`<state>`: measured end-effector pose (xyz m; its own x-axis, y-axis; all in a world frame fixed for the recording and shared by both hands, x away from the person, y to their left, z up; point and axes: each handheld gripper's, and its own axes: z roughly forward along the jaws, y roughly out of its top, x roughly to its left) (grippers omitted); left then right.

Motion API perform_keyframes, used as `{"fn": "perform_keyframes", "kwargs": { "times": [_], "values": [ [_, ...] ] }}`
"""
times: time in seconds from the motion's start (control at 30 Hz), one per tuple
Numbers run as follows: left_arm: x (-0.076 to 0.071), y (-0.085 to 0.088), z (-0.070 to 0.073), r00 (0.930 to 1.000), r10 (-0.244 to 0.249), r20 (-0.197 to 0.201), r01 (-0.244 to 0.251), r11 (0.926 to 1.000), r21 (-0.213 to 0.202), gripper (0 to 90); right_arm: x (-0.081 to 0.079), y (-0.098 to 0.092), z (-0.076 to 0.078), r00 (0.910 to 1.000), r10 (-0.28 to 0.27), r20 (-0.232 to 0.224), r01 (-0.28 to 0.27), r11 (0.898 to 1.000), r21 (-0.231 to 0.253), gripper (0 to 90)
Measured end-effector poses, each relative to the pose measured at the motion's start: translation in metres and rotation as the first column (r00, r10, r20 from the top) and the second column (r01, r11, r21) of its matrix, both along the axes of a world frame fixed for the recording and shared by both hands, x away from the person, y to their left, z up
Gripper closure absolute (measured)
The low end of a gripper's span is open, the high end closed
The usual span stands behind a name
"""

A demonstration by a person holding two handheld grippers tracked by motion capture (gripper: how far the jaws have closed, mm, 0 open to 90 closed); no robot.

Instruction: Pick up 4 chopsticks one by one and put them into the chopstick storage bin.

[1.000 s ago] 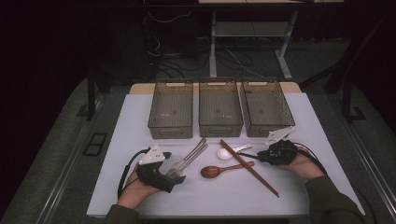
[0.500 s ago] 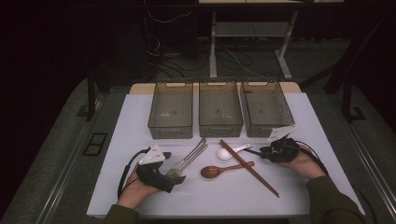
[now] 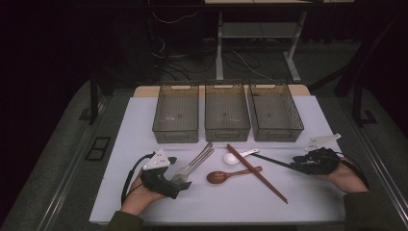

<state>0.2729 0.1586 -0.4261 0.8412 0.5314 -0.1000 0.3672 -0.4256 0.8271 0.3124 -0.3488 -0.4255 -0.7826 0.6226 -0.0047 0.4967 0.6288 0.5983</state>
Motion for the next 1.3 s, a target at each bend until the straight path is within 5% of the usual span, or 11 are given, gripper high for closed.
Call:
{"fn": "perform_keyframes", "kwargs": {
  "times": [0.23,0.93,1.17,1.3],
  "values": [
    [0.0,0.0,0.0,1.0,-0.001,-0.001,0.001,1.0,0.001,0.0,-0.005,-0.014,-0.007,0.9995,0.01,-0.029,-0.01,1.0,-0.003,72.0],
    [0.0,0.001,0.0,1.0,-0.004,0.002,0.004,1.0,0.003,0.0,-0.021,-0.003,-0.01,0.9968,0.06,-0.053,-0.062,0.997,-0.044,78.5],
    [0.0,0.0,0.0,1.0,-0.005,0.001,0.005,1.0,0.005,0.0,-0.035,0.003,-0.009,0.9966,0.064,-0.052,-0.067,0.996,-0.058,78.0],
    [-0.001,0.0,0.0,1.0,-0.003,0.002,0.003,1.0,0.002,0.0,-0.035,0.003,-0.007,0.9973,0.04,-0.062,-0.042,0.999,-0.028,69.1]
  ]
}}
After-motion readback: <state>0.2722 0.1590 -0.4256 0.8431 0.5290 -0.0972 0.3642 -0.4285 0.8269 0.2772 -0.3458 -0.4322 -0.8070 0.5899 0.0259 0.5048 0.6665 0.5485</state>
